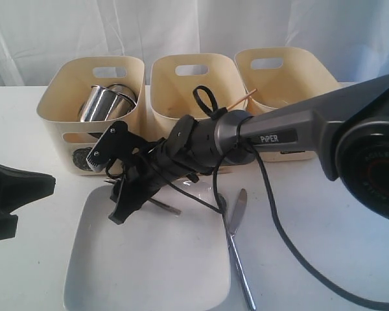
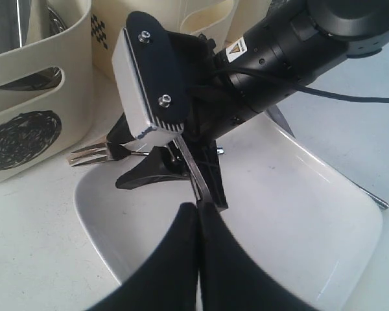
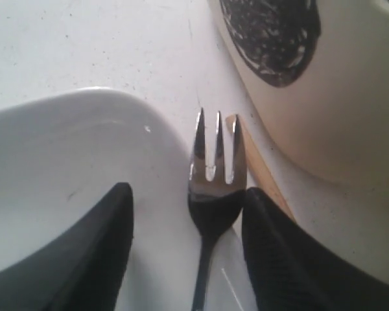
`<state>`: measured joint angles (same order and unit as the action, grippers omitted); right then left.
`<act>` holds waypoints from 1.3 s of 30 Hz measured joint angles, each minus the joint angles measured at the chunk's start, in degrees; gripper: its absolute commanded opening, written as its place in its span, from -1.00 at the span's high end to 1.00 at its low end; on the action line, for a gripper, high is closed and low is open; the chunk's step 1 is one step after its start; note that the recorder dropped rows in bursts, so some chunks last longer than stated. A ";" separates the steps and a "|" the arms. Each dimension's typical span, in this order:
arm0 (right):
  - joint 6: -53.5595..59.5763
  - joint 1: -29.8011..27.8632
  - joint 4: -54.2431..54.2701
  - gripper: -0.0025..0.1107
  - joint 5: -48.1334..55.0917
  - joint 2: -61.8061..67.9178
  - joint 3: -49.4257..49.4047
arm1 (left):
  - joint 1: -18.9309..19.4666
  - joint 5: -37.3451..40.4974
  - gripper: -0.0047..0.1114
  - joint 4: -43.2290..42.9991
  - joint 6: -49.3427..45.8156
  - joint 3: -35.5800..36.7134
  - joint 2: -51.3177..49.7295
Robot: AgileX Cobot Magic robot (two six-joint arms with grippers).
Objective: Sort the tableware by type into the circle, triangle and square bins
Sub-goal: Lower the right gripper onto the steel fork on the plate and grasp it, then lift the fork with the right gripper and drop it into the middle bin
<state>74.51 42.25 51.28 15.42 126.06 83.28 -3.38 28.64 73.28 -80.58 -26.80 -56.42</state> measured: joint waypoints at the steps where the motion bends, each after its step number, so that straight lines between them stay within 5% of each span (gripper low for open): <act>1: 0.00 0.00 0.00 0.10 -0.12 0.00 0.00 | 0.00 0.00 0.92 0.00 0.00 0.00 0.00; 15: -0.11 0.00 0.00 0.62 -1.24 0.09 0.00 | 0.00 0.00 0.92 0.00 0.00 0.00 0.00; 19: -0.11 0.00 0.00 0.94 -1.86 0.09 0.04 | 0.00 0.00 0.92 0.00 0.00 0.00 0.00; 39: -2.45 0.00 0.00 0.96 1.99 -9.08 0.13 | 0.00 0.00 0.92 0.00 0.00 0.00 0.00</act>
<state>72.06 42.25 51.28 17.41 116.98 83.42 -3.38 28.64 73.28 -80.58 -26.80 -56.42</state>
